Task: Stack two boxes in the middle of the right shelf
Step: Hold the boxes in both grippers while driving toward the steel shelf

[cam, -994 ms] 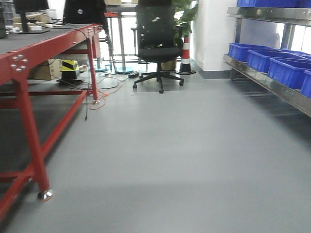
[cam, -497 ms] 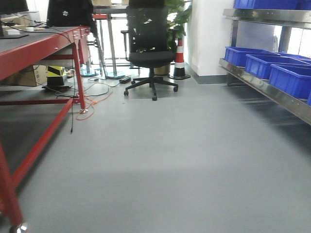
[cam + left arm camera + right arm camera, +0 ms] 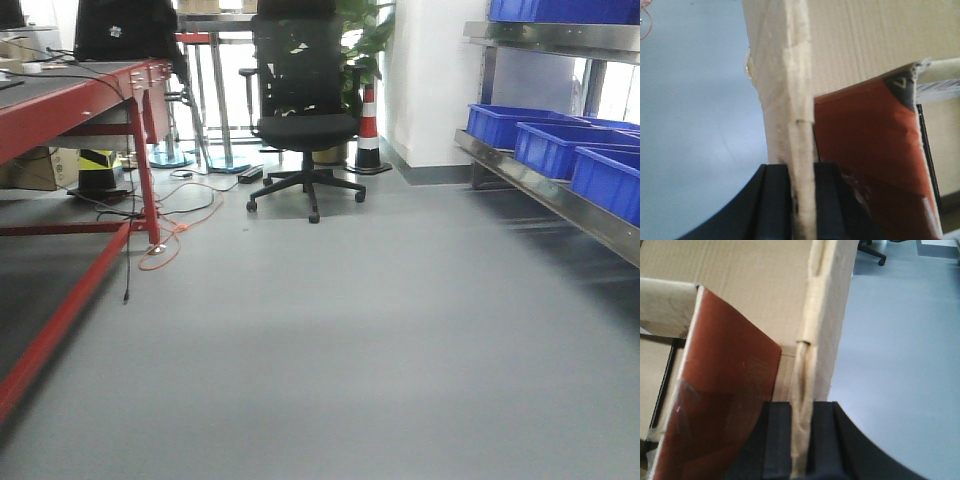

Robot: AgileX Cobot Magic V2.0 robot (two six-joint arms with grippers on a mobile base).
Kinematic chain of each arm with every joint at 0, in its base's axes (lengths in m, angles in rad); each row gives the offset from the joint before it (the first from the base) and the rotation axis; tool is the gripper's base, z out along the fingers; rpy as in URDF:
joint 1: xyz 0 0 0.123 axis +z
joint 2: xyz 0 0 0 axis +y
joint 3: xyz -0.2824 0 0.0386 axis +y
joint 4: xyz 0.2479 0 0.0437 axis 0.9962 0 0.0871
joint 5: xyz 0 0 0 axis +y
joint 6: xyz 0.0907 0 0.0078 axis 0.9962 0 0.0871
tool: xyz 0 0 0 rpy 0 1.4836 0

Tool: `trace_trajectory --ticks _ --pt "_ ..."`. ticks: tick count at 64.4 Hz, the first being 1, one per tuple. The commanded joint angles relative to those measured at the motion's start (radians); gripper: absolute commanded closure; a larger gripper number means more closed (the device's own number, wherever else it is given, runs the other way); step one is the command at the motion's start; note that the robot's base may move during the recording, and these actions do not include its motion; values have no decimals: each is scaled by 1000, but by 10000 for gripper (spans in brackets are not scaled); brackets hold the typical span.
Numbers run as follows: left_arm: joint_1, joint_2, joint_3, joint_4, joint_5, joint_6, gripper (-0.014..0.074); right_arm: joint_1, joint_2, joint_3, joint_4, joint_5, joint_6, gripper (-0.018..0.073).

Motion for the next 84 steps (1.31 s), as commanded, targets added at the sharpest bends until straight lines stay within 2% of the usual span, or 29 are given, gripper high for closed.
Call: trace_trajectory --ticks 1,84 --pt "5 -16 -13 -1 -49 4 708 -2 -13 -12 19 -48 -13 713" --pt "5 -16 -13 17 -49 4 708 -2 -13 -12 19 -48 -13 713"
